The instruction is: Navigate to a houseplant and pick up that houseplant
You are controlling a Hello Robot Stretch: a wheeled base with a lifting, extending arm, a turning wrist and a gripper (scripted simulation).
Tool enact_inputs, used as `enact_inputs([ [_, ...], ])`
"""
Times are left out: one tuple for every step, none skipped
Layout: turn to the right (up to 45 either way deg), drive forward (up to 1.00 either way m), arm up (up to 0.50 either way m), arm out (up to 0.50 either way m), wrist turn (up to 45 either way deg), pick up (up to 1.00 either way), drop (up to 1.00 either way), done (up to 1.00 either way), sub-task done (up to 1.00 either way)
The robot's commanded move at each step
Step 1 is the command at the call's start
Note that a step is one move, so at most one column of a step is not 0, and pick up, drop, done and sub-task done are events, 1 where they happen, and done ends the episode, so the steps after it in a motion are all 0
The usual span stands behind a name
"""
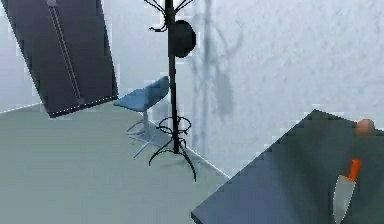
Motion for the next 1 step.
enact_inputs([
  [45.0, 0.00, 0.00, 0.00, 0.0, 0.00, 0.00, 0.00, 0.00],
])
